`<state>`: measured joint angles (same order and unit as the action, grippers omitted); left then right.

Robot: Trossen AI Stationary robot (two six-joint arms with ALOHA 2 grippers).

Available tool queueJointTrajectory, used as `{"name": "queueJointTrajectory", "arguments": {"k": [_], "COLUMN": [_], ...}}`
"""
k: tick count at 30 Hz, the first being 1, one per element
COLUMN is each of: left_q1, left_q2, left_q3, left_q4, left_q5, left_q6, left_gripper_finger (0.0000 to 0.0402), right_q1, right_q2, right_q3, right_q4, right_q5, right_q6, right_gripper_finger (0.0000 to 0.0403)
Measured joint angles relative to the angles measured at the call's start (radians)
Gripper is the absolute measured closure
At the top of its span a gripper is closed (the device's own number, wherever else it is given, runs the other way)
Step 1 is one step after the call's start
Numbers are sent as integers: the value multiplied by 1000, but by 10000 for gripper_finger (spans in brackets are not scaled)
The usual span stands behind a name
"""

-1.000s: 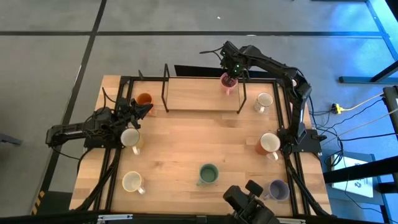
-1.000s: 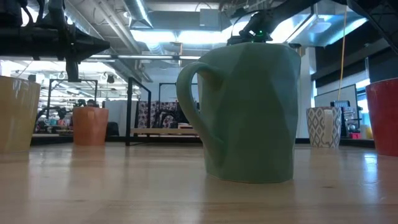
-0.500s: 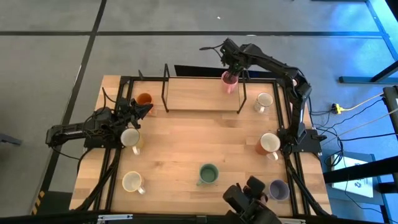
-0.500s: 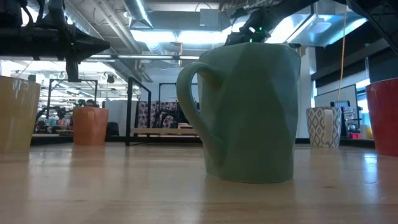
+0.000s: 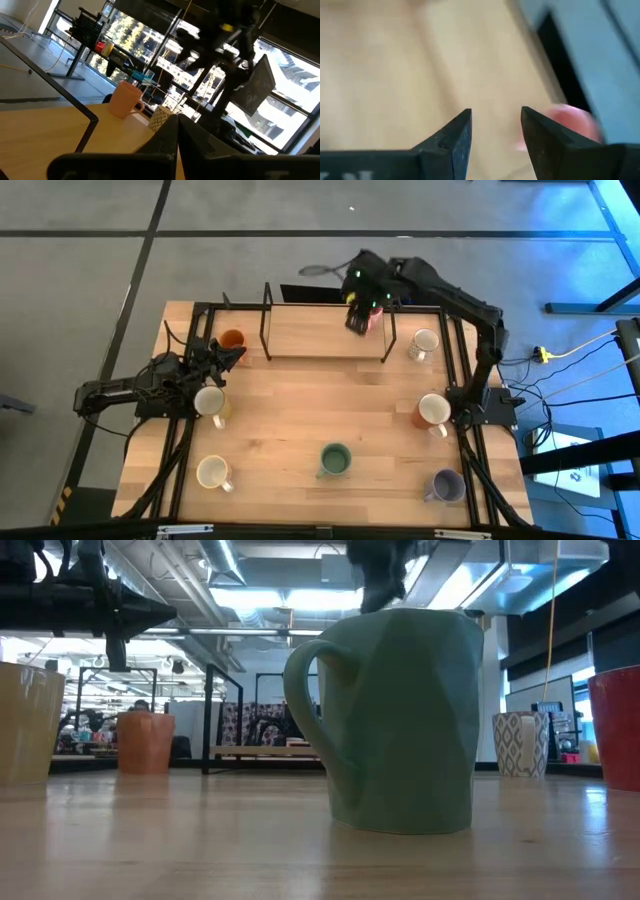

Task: Place coffee mugs
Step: Put the red mug on the shelf

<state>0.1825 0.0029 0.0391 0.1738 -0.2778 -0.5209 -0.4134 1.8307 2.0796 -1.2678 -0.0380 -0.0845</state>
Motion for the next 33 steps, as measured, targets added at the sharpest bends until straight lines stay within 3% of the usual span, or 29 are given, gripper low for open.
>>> {"name": "queueJointTrajectory", "arguments": {"k": [5, 13, 19, 26, 33], "left_q1": [0, 0, 0, 0, 0], "left_q2": [0, 0, 0, 1, 2], "left_q3": [0, 0, 0, 0, 0], "left_q4": [0, 0, -6, -8, -7], "left_q5": [-42, -55, -46, -26, -16], "left_q6": [0, 0, 6, 28, 33], "left_gripper_finger": [397, 396, 363, 320, 313], "right_q1": [129, 292, 345, 377, 397], "right_q2": [-23, -35, -83, -257, -473], "right_q3": [-1, -32, -108, -336, -571], "right_q4": [8, 56, 47, 134, 139], "right_q5": [-112, -85, -41, 23, 29], "right_q6": [25, 86, 135, 258, 508], "right_gripper_finger": [244, 244, 244, 244, 244]}}
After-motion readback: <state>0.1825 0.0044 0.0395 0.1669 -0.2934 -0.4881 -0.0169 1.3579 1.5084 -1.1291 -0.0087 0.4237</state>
